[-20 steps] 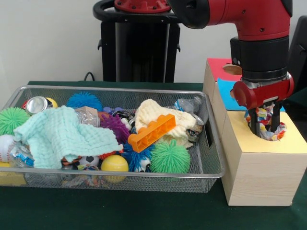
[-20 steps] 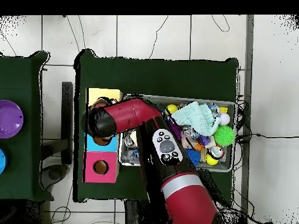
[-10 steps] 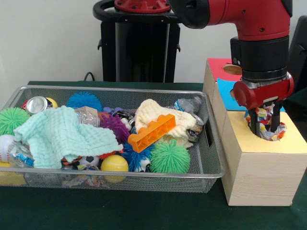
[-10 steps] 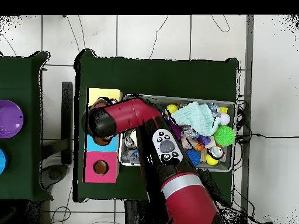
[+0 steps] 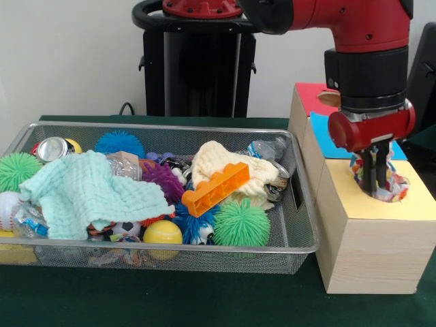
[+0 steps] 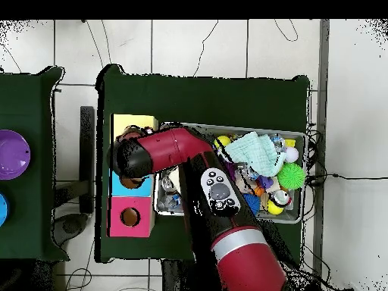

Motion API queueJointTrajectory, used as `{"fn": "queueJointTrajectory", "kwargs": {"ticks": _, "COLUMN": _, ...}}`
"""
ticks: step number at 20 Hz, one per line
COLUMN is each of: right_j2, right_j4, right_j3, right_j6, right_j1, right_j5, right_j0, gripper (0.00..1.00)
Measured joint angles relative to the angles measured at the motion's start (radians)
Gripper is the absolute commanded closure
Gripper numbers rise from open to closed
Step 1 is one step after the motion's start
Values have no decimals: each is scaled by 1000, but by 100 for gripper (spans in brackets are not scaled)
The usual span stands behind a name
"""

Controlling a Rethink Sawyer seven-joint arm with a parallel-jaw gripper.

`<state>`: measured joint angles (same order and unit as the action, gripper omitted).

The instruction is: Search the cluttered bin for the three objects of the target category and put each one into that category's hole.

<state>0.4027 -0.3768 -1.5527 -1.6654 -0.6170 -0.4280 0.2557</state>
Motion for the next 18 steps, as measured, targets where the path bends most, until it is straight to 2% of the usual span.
{"fn": "queueJointTrajectory", "kwargs": {"ticks": 11, "right_j2": 0, "right_j4": 0, "right_j3": 0, "right_j6": 0, "right_j1": -38, "right_j5": 0, "right_j0": 30, "gripper": 100}}
{"fn": "queueJointTrajectory", "kwargs": {"ticks": 18, "right_j2": 15, "right_j4": 19, "right_j3": 0, "right_j6": 0, "right_j1": -32, "right_j5": -8, "right_j0": 48, "gripper": 100}}
